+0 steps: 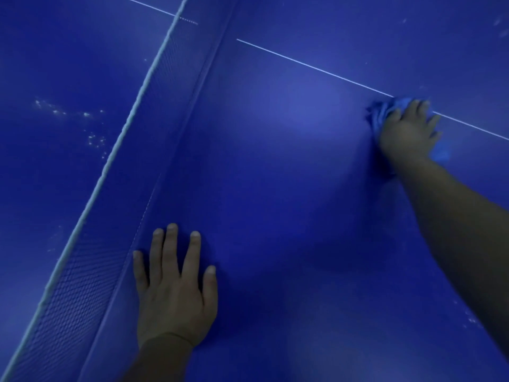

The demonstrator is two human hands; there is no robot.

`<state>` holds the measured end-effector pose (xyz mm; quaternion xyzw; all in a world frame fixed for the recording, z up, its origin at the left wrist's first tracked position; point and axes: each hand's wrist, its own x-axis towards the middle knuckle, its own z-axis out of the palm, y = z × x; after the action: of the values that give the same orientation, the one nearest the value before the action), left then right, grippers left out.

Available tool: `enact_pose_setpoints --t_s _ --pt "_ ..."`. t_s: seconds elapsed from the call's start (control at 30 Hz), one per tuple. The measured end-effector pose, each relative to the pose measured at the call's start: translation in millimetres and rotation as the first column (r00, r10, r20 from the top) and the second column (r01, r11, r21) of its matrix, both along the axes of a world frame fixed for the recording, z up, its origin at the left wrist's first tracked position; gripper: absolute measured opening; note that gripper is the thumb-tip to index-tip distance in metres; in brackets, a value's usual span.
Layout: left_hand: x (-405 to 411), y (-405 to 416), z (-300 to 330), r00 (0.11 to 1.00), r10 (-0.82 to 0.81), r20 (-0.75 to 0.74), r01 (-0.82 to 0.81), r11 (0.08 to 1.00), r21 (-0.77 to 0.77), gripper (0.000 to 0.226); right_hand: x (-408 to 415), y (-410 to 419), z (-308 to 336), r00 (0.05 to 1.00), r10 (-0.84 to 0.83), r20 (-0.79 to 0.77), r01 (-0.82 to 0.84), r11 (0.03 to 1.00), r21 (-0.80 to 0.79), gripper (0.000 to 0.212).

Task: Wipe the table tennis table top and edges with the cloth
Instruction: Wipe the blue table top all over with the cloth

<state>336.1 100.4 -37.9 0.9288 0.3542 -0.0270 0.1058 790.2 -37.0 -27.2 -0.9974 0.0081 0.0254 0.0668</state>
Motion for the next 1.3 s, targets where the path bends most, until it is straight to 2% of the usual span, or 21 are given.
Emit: enact_pose_setpoints --t_s 0.07,0.13,0.2,0.23,0.27,0.33,0.43,0.5,0.57,0.6,0.67,0.73,0.8,0.83,0.87,0.97,1.0,1.07,1.17,1.23,1.3 --pt "-0.2 -0.2 0.1 1.000 0.002 0.009 -0.002 1.000 0.005 0.066 -26.1 30.9 -1.8 0.999 0.033 -0.025 -0.033 0.999 0.019 0.064" --pt "-0.1 -0.4 0.4 1.000 0.003 0.017 -0.003 1.000 0.002 0.066 -68.9 71.6 -8.5 0.954 0.300 -0.017 -0.300 0.954 0.002 0.066" --pt "0.3 -0.5 0.8 1.000 0.008 0.018 -0.009 1.000 0.009 0.066 -106.2 98.5 -12.5 0.803 0.596 -0.010 -0.596 0.802 -0.035 0.067" --pt "0.4 -0.9 0.9 1.000 0.008 0.012 -0.008 1.000 0.013 0.067 -109.7 100.9 -10.2 0.732 0.680 -0.036 -0.681 0.731 -0.035 0.066" --pt "0.4 -1.2 1.2 1.000 0.008 0.010 -0.008 1.000 0.014 0.067 -100.0 94.9 -7.3 0.702 0.710 -0.058 -0.712 0.701 -0.027 0.065" --pt "1.0 -1.0 1.6 1.000 0.013 0.019 -0.013 1.000 0.017 0.067 -60.3 60.8 -5.6 0.770 0.636 -0.050 -0.637 0.766 -0.083 0.069" --pt "2.1 -0.9 1.9 1.000 0.015 0.027 -0.016 1.000 0.020 0.067 5.1 -23.9 -4.5 0.946 0.325 0.011 -0.322 0.940 -0.113 0.074" --pt "2.5 -1.0 1.8 0.999 0.017 0.036 -0.018 1.000 0.020 0.067 22.4 -58.0 -0.9 0.994 0.106 -0.003 -0.106 0.993 -0.055 0.070" --pt "2.3 -1.3 2.4 1.000 0.015 0.025 -0.015 1.000 0.022 0.067 14.9 -54.4 0.1 0.999 0.020 -0.031 -0.020 1.000 -0.007 0.066" --pt "2.3 -1.2 2.6 1.000 0.014 0.021 -0.014 1.000 0.024 0.067 3.3 -42.8 0.2 0.998 0.057 -0.034 -0.057 0.998 -0.006 0.065" --pt "2.3 -1.6 2.3 1.000 0.011 0.009 -0.012 1.000 0.029 0.067 -36.1 -14.1 -4.0 0.954 0.298 -0.030 -0.300 0.953 -0.046 0.066" --pt "2.4 -2.2 2.2 1.000 0.013 0.001 -0.013 1.000 0.022 0.067 -84.4 6.3 -9.5 0.797 0.601 -0.055 -0.604 0.795 -0.063 0.070" --pt "1.8 -2.2 2.1 1.000 0.019 -0.002 -0.019 1.000 0.016 0.067 -99.0 7.2 -11.0 0.657 0.749 -0.091 -0.754 0.655 -0.050 0.073" --pt "1.6 -2.4 2.4 1.000 0.021 -0.002 -0.021 1.000 0.013 0.068 -85.5 2.7 -8.7 0.661 0.746 -0.084 -0.750 0.659 -0.051 0.073" --pt "1.3 -2.9 3.0 1.000 0.026 -0.001 -0.026 1.000 0.011 0.068 -64.9 -4.5 -7.7 0.715 0.697 -0.054 -0.698 0.711 -0.084 0.073" --pt "1.7 -3.4 3.7 0.999 0.033 0.003 -0.033 0.999 0.016 0.068 13.2 -43.2 -4.5 0.925 0.379 -0.032 -0.380 0.921 -0.087 0.071" --pt "1.8 -3.4 3.7 0.999 0.032 0.005 -0.032 0.999 0.017 0.068 28.6 -56.1 -3.0 0.957 0.286 -0.044 -0.288 0.956 -0.061 0.068" --pt "1.6 -2.9 3.7 0.999 0.032 0.013 -0.032 0.999 0.013 0.067 27.9 -71.1 -2.7 0.970 0.240 -0.028 -0.241 0.970 -0.035 0.066" --pt "0.9 -3.4 5.0 0.999 0.037 0.021 -0.037 0.999 0.009 0.067 -30.9 -88.4 -9.3 0.906 0.423 -0.011 -0.423 0.905 -0.049 0.070" --pt "1.4 -3.4 5.4 0.999 0.038 0.020 -0.038 0.999 -0.001 0.068 -88.0 -112.9 -14.5 0.766 0.642 -0.019 -0.642 0.765 -0.057 0.068" --pt "2.4 -3.8 5.4 0.999 0.040 0.015 -0.039 0.999 -0.004 0.068 -101.1 -129.9 -13.9 0.615 0.787 -0.044 -0.788 0.613 -0.051 0.067"
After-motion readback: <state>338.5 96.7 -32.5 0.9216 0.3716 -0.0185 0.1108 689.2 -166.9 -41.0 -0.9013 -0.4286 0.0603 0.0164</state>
